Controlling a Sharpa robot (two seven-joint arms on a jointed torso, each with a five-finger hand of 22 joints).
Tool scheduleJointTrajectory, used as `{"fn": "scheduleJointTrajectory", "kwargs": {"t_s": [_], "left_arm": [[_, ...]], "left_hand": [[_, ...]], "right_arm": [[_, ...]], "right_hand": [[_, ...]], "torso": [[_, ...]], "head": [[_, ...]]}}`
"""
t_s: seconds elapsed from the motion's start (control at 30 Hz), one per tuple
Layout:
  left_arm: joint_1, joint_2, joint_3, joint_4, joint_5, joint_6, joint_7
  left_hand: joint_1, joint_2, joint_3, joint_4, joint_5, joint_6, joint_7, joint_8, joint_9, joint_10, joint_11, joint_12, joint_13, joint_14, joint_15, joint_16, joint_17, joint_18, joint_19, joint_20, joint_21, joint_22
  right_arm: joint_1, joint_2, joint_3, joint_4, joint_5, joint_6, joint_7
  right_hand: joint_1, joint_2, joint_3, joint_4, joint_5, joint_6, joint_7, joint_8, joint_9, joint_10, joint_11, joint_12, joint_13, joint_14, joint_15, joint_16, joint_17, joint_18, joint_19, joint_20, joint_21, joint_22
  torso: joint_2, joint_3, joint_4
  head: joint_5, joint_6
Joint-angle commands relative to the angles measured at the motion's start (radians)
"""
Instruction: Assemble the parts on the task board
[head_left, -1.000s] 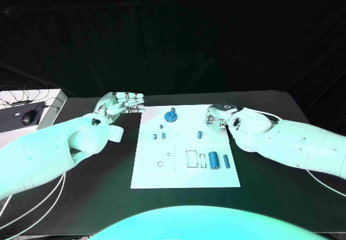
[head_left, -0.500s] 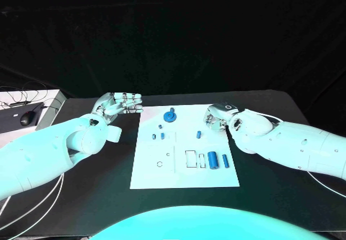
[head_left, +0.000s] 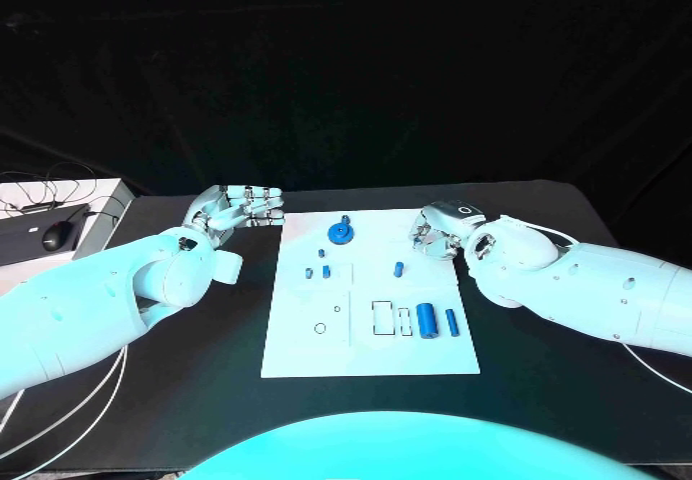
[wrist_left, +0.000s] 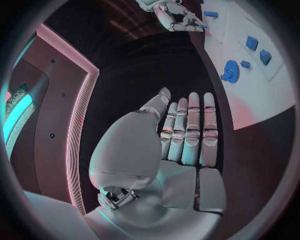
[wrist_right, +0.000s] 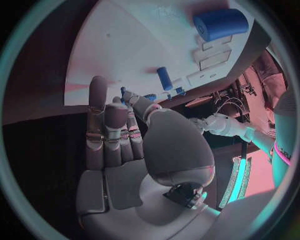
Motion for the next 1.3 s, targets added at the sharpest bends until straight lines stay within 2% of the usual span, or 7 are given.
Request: {"fn": "scheduleJointTrajectory", "kwargs": {"t_s": [0.03,0.3,0.47,0.57,0.83,1.03,1.3], "left_arm": [[0.000,0.000,0.001,-0.002,-0.001,0.006,0.003],[0.000,0.003,0.001,-0.005,0.000,0.003,0.005],[0.000,0.007,0.001,-0.006,0.000,0.000,0.006],[0.000,0.010,0.001,-0.005,0.000,-0.004,0.008],[0.000,0.016,0.001,-0.005,0.001,-0.018,0.013],[0.000,0.018,0.001,-0.004,0.002,-0.024,0.015],[0.001,0.023,0.001,-0.002,0.002,-0.025,0.015]], "left_hand": [[-0.005,0.000,0.003,-0.002,-0.001,-0.003,0.006,0.001,0.000,-0.010,0.000,-0.003,-0.001,-0.008,0.002,-0.002,-0.001,-0.012,0.006,-0.001,0.006,-0.001],[-0.005,0.000,0.003,-0.002,-0.001,-0.003,0.006,0.001,0.000,-0.010,0.000,-0.003,-0.001,-0.008,0.002,-0.002,-0.001,-0.012,0.006,-0.001,0.006,-0.001],[-0.006,0.000,0.003,-0.002,-0.001,-0.004,0.007,0.001,0.000,-0.012,0.000,-0.003,-0.001,-0.009,0.002,-0.001,-0.001,-0.011,0.007,0.000,0.006,-0.004],[-0.006,0.000,0.003,-0.002,-0.001,-0.004,0.007,0.001,0.000,-0.012,0.000,-0.003,-0.001,-0.009,0.002,-0.001,-0.001,-0.011,0.007,0.000,0.006,-0.004],[-0.007,-0.001,0.002,-0.002,-0.001,-0.005,0.007,0.001,0.000,-0.013,0.001,-0.003,-0.001,-0.010,0.002,-0.001,-0.001,-0.011,0.006,0.000,0.005,-0.005],[-0.007,-0.002,0.002,-0.002,-0.001,-0.006,0.007,0.001,0.000,-0.014,0.001,-0.003,-0.001,-0.010,0.003,-0.001,-0.002,-0.011,0.006,0.001,0.005,-0.007],[-0.007,-0.002,0.002,-0.002,-0.001,-0.006,0.007,0.001,0.000,-0.014,0.001,-0.003,-0.001,-0.010,0.003,-0.001,-0.002,-0.011,0.006,0.001,0.005,-0.007]], "right_arm": [[0.012,-0.024,0.006,0.041,0.055,-0.007,0.022],[0.031,-0.077,0.013,0.180,0.126,-0.039,0.069],[0.025,-0.068,0.013,0.235,0.123,-0.044,0.079],[0.013,-0.041,0.010,0.257,0.097,-0.046,0.076],[-0.031,0.033,0.000,0.259,0.036,-0.053,0.060],[-0.054,0.082,-0.006,0.243,0.001,-0.046,0.043],[-0.082,0.134,-0.012,0.198,-0.032,-0.024,0.017]], "right_hand": [[0.011,0.016,0.003,-0.001,0.007,0.007,-0.001,0.003,0.001,0.016,-0.011,0.007,0.002,-0.001,-0.006,0.004,0.002,0.019,0.000,-0.004,-0.008,0.009],[0.014,0.017,0.000,-0.001,0.011,0.006,-0.001,0.003,0.001,0.015,-0.011,0.006,0.001,-0.001,-0.006,0.004,0.003,0.020,0.001,-0.004,-0.012,0.017],[0.015,0.018,-0.002,-0.001,0.012,0.005,0.000,0.003,0.000,0.013,-0.010,0.006,0.001,-0.001,-0.005,0.003,0.003,0.020,0.001,-0.004,-0.015,0.021],[0.015,0.018,-0.002,-0.001,0.012,0.005,0.000,0.003,0.000,0.013,-0.010,0.006,0.001,-0.001,-0.005,0.003,0.003,0.020,0.001,-0.004,-0.015,0.021],[0.016,0.017,-0.002,-0.002,0.012,0.005,0.000,0.003,0.000,0.013,-0.010,0.006,0.001,-0.001,-0.005,0.003,0.004,0.021,0.003,-0.004,-0.019,0.028],[0.016,0.017,-0.001,-0.003,0.012,0.006,-0.001,0.003,0.000,0.014,-0.011,0.006,0.001,-0.001,-0.005,0.003,0.004,0.021,0.003,-0.004,-0.021,0.031],[0.015,0.017,0.000,-0.003,0.011,0.006,0.000,0.003,0.000,0.014,-0.011,0.006,0.001,-0.001,-0.005,0.003,0.003,0.021,0.004,-0.004,-0.023,0.035]], "torso": [[0.000,-0.0012,-0.0010],[-0.002,-0.0012,-0.0012],[-0.001,-0.0011,-0.0007],[-0.002,-0.0023,-0.0008],[0.000,-0.0033,0.0022],[-0.001,-0.0048,0.0013],[0.000,-0.0032,0.0023]], "head": [[0.005,0.000],[0.018,0.000],[0.029,0.000],[0.044,0.000],[0.078,0.000],[0.097,0.000],[0.114,0.000]]}}
